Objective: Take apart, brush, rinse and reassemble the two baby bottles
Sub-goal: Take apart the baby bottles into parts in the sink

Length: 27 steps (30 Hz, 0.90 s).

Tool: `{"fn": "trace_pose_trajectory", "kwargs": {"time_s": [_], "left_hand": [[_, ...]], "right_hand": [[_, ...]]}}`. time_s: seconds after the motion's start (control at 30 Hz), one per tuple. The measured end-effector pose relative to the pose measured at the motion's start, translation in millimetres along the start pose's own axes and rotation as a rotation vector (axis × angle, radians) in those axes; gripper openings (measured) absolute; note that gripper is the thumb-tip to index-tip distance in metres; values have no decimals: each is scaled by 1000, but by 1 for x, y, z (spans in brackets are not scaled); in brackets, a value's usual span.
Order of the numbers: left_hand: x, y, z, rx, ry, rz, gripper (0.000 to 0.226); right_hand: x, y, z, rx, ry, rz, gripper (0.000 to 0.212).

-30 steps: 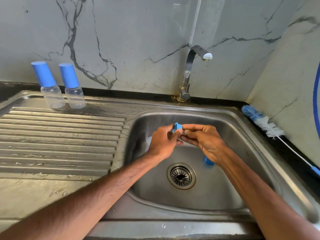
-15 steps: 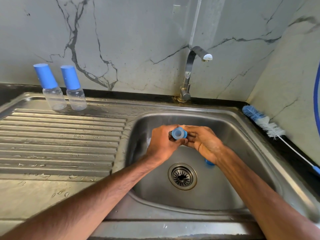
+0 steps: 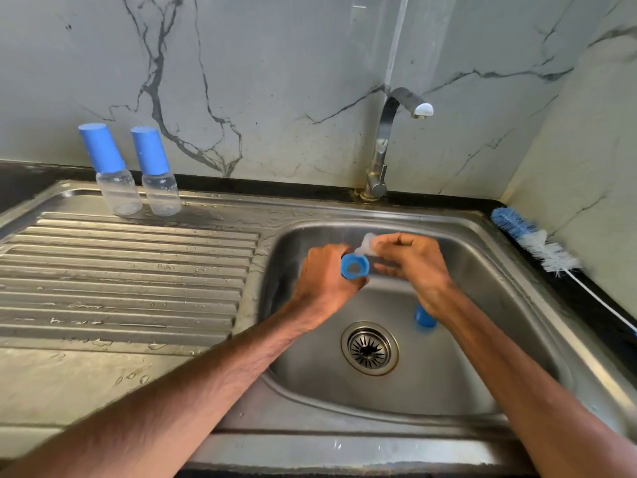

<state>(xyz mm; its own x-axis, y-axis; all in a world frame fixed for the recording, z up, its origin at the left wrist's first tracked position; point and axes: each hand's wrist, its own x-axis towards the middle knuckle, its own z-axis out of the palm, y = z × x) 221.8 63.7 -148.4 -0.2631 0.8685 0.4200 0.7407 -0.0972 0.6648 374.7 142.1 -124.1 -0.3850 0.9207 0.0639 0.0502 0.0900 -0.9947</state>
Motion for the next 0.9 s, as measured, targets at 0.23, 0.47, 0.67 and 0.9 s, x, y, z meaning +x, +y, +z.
{"fn": "trace_pose_trajectory", "kwargs": {"time_s": [0.23,0.47,0.67,0.9], "left_hand": [[0,-5,1,-102,-30,-115,53],[1,-5,0,-135,-67,-68,59],[0,-8,-4,-142,-83,9,54],[3,-15,-10,-134,-123,28,55]], "right_hand": [[4,7,-15,442,9,339,29],[3,9,-7,149,-120,456,44],[2,14,5,-268,-219,255,37],[9,17,1,-88,-266,271,49]]}}
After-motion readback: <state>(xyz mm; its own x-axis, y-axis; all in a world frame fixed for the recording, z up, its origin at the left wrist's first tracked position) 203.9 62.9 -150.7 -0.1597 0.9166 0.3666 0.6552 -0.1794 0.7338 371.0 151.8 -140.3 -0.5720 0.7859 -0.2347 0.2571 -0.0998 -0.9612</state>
